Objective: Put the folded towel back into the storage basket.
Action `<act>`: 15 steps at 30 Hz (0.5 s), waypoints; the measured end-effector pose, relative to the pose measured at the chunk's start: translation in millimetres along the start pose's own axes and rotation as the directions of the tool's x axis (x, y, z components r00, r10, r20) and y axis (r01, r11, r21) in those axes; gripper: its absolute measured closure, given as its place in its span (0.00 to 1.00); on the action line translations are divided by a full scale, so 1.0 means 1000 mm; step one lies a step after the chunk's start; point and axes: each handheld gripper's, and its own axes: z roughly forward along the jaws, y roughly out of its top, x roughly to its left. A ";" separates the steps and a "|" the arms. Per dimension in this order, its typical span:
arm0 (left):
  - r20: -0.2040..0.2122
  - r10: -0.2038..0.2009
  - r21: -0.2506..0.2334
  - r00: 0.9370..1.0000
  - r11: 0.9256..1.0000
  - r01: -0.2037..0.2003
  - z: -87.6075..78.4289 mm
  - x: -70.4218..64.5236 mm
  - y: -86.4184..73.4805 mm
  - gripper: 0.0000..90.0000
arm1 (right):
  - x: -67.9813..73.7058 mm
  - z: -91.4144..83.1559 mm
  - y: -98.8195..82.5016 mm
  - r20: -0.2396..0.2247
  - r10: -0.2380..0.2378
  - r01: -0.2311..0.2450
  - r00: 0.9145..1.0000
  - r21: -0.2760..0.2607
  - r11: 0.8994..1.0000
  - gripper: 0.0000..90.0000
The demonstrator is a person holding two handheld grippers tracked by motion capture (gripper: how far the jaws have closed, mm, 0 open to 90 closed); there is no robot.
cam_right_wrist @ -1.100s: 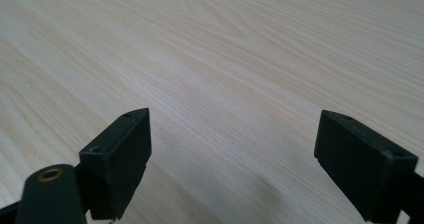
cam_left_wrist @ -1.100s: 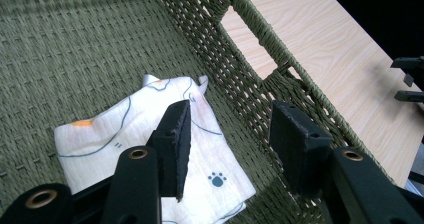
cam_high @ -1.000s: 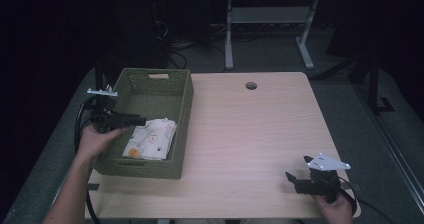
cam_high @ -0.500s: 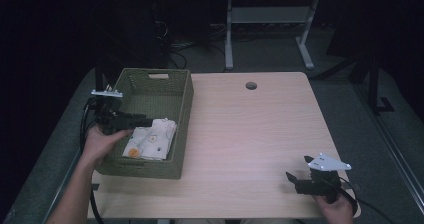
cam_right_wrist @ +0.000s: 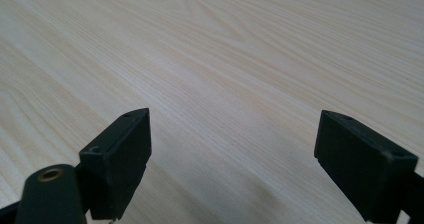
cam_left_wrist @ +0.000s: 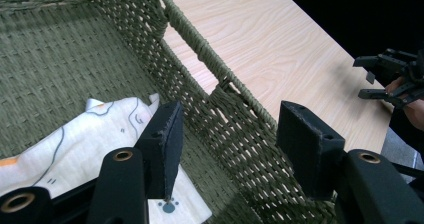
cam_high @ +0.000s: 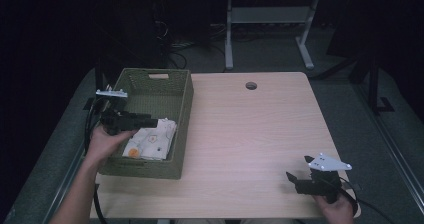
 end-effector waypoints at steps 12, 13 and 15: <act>0.023 0.029 -0.003 0.999 1.000 -0.029 0.006 -0.013 0.007 0.47 | 0.000 -0.001 0.000 0.000 0.001 -0.001 1.000 -0.001 1.000 0.16; 0.024 0.032 -0.006 0.999 0.999 -0.032 0.006 -0.015 0.008 0.47 | 0.000 -0.001 0.000 -0.001 0.001 -0.001 1.000 -0.001 1.000 0.16; 0.025 0.037 -0.007 0.999 0.999 -0.037 0.007 -0.016 0.009 0.47 | 0.000 -0.001 0.000 0.000 0.000 0.000 1.000 -0.003 1.000 0.16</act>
